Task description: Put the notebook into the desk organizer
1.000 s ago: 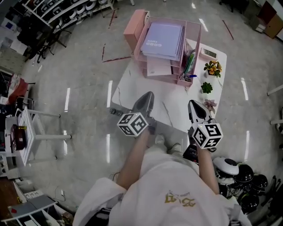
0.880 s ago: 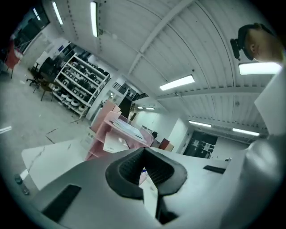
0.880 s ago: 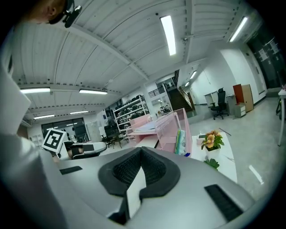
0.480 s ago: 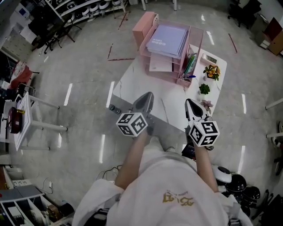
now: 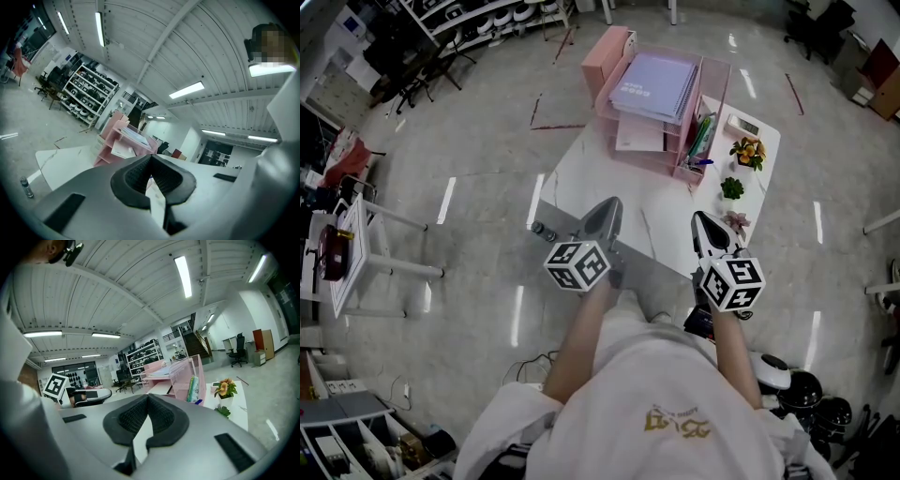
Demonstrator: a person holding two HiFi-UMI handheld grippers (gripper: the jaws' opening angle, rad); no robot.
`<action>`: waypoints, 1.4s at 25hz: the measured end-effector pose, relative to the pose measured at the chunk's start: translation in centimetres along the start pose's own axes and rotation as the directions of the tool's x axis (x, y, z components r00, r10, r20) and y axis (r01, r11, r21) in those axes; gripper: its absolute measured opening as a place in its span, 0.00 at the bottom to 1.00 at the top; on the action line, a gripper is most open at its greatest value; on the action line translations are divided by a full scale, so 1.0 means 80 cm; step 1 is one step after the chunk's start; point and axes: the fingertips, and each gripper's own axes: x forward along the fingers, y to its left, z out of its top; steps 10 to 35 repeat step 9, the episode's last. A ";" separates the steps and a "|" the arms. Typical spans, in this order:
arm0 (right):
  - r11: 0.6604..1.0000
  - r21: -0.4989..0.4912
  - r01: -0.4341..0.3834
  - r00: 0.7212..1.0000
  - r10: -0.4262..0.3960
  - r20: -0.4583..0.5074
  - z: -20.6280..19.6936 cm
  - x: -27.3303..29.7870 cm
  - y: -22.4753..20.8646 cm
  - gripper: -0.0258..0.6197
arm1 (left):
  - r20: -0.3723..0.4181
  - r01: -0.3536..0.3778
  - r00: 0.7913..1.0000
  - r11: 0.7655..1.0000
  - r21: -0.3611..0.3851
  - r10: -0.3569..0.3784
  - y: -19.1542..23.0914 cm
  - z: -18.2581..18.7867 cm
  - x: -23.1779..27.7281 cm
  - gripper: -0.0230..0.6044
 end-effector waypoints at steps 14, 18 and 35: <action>1.000 0.008 0.005 1.000 -0.005 -0.005 -0.006 -0.011 -0.003 0.06 | 0.002 0.010 1.000 1.000 -0.010 -0.010 -0.010 -0.006 0.000 0.07; 1.000 0.008 0.005 1.000 -0.005 -0.005 -0.006 -0.011 -0.003 0.06 | 0.002 0.010 1.000 1.000 -0.010 -0.010 -0.010 -0.006 0.000 0.07; 1.000 0.008 0.005 1.000 -0.005 -0.005 -0.006 -0.011 -0.003 0.06 | 0.002 0.010 1.000 1.000 -0.010 -0.010 -0.010 -0.006 0.000 0.07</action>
